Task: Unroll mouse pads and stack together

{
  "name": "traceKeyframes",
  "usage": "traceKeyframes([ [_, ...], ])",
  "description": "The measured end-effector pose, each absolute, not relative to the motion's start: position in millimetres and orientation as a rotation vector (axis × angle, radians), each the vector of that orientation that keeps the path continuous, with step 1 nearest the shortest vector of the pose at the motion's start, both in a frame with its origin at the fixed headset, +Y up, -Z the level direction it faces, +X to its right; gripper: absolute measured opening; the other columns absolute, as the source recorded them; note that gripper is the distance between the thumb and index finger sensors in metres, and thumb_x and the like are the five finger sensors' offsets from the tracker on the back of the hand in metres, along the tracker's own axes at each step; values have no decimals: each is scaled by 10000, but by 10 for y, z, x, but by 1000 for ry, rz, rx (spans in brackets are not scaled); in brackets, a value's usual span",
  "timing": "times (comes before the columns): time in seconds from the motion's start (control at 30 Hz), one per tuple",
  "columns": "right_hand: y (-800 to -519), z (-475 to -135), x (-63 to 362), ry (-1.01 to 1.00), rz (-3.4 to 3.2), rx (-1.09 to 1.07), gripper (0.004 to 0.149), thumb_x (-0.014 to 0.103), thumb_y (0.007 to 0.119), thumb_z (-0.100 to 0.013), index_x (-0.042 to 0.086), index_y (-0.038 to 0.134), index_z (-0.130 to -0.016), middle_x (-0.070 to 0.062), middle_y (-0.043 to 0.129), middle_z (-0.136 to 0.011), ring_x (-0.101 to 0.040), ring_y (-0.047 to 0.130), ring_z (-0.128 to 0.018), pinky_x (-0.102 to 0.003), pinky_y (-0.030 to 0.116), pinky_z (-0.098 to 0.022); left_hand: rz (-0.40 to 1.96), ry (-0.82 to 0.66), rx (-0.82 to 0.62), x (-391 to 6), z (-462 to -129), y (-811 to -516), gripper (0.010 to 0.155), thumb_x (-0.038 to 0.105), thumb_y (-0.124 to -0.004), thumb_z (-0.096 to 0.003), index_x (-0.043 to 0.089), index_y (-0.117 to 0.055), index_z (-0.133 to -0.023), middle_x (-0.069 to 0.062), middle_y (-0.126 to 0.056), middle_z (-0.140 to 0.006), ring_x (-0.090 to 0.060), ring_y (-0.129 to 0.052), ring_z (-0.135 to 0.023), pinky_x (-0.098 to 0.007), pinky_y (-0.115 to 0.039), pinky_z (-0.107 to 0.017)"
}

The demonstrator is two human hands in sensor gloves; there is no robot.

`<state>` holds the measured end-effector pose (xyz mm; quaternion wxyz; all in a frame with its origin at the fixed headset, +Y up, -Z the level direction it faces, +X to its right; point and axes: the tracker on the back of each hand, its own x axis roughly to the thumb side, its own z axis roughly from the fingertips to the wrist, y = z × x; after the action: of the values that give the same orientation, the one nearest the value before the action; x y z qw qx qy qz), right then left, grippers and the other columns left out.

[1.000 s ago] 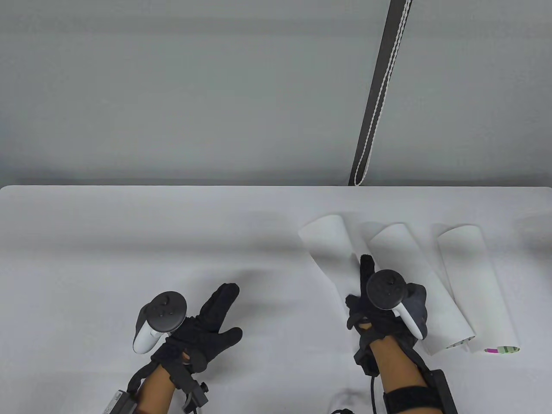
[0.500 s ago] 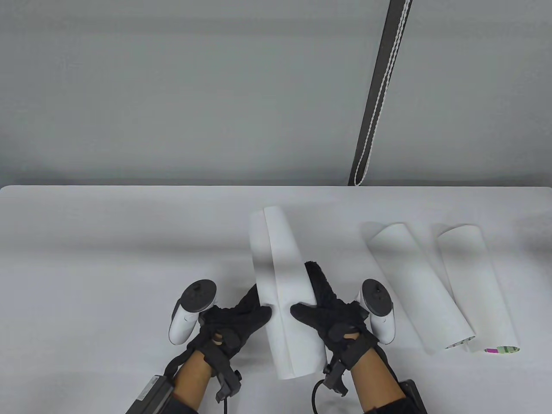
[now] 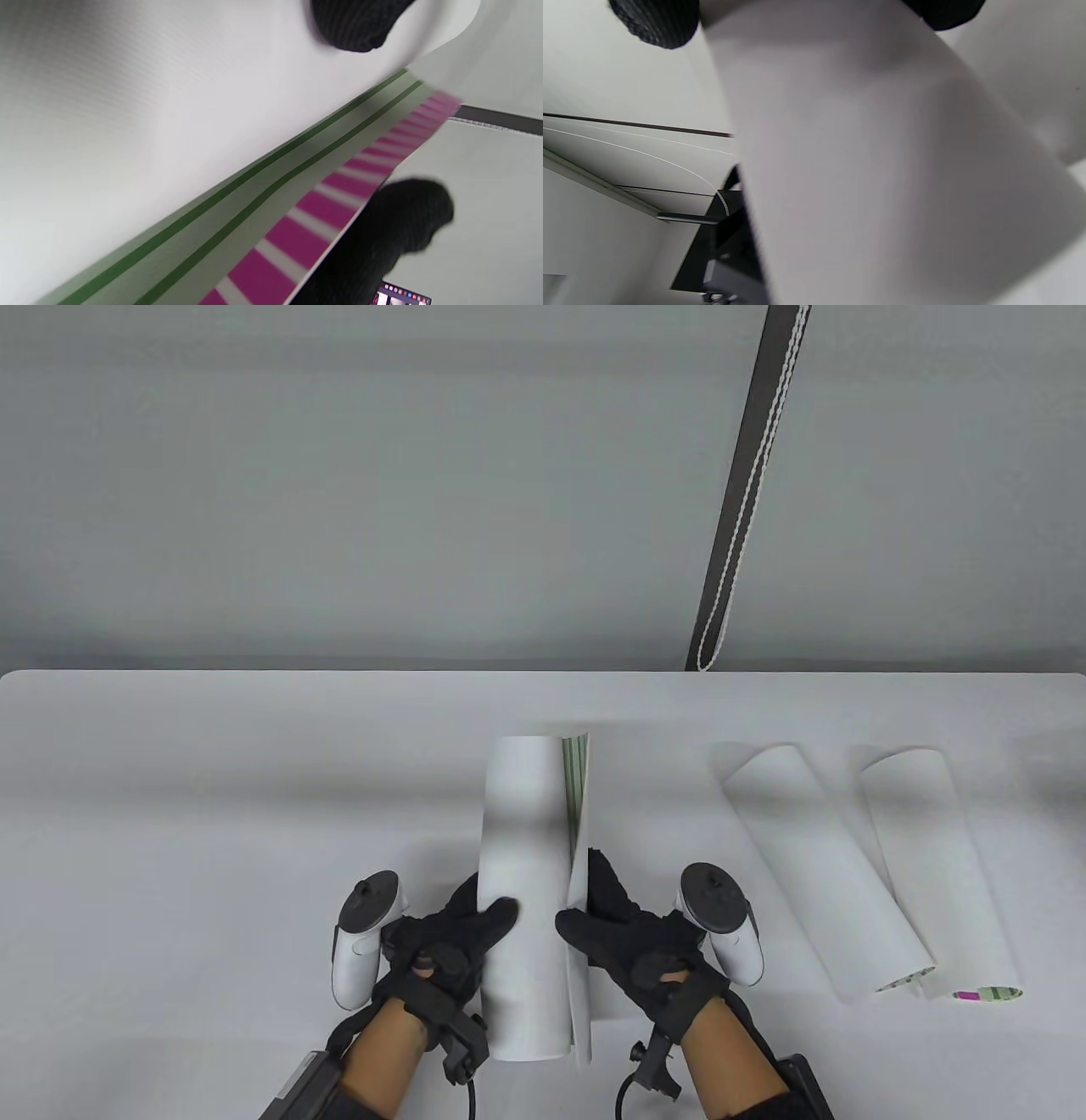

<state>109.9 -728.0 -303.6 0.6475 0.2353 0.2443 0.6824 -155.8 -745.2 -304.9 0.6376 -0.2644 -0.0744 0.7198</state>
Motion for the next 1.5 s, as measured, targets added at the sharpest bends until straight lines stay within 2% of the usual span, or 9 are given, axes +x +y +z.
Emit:
traceKeyframes([
  [0.07, -7301, -3027, 1155, 552, 1507, 519, 1080, 646, 740, -570, 47, -28, -1036, -377, 274, -1067, -592, 564, -940, -635, 640, -617, 1649, -172, -599, -1601, -3054, -7454, 733, 498, -715, -479, 254, -341, -1060, -66, -692, -1009, -306, -914, -801, -478, -805, -599],
  [0.23, -7325, -3031, 1255, 546, 1508, 423, 723, 223, 633, -602, 79, 101, -1070, -332, 505, -1031, -505, 776, -862, -533, 796, -540, 1711, -211, -656, -1637, -3048, -7451, 751, 489, -719, -482, 242, -315, -1065, -72, -681, -1010, -302, -911, -800, -475, -799, -603],
  [0.33, -7297, -3028, 1268, 498, 1468, 427, 678, 156, 626, -577, 109, 185, -1090, -315, 604, -992, -438, 885, -785, -464, 855, -498, 1728, -202, -658, -1673, -3059, -7515, 802, 503, -716, -481, 260, -233, -1074, -74, -671, -1012, -266, -926, -787, -452, -816, -595],
  [0.5, -7275, -3027, 1331, 468, 1509, 399, 665, 133, 640, -561, 111, 245, -1096, -334, 643, -961, -447, 924, -732, -443, 881, -466, 1602, -165, -567, -1696, -3065, -7526, 784, 474, -666, -500, 420, -89, -1028, -119, -441, -1109, -310, -849, -860, -453, -807, -597],
  [0.63, -7276, -3031, 1313, 460, 1569, 407, 663, 128, 645, -558, 105, 258, -1096, -341, 643, -958, -459, 922, -722, -447, 879, -459, 1551, -193, -586, -1650, -3054, -7547, 732, 446, -607, -504, 400, -113, -1042, -157, -373, -1128, -380, -769, -917, -506, -773, -617],
  [0.73, -7250, -3019, 1280, 455, 1606, 426, 660, 125, 645, -557, 109, 266, -1097, -342, 641, -960, -467, 916, -721, -454, 871, -460, 1547, -237, -643, -1590, -3031, -7587, 915, 658, -626, -473, 335, 33, -1019, -195, -235, -1133, -426, -643, -971, -557, -696, -653],
  [0.83, -7212, -2997, 1240, 447, 1636, 458, 656, 126, 646, -556, 124, 280, -1101, -345, 630, -967, -479, 903, -729, -466, 859, -468, 1483, -256, -654, -1548, -3033, -7604, 1088, 746, -680, -425, 290, 146, -969, -190, -147, -1123, -419, -583, -992, -562, -657, -677],
  [1.2, -7186, -3016, 1384, 351, 1635, 431, 620, 117, 658, -548, 148, 382, -1103, -341, 654, -966, -463, 941, -691, -465, 871, -455, 1581, -139, -533, -1713, -3053, -7623, 966, 556, -760, -454, 285, -30, -1026, -105, -494, -1073, -302, -823, -870, -456, -770, -622],
  [1.5, -7125, -2998, 1356, 341, 1639, 461, 622, 123, 654, -552, 128, 370, -1105, -346, 643, -967, -462, 939, -691, -458, 874, -456, 1604, -183, -599, -1757, -3064, -7646, 951, 609, -681, -484, 295, 47, -1010, -147, -382, -1114, -370, -741, -933, -503, -728, -650],
])
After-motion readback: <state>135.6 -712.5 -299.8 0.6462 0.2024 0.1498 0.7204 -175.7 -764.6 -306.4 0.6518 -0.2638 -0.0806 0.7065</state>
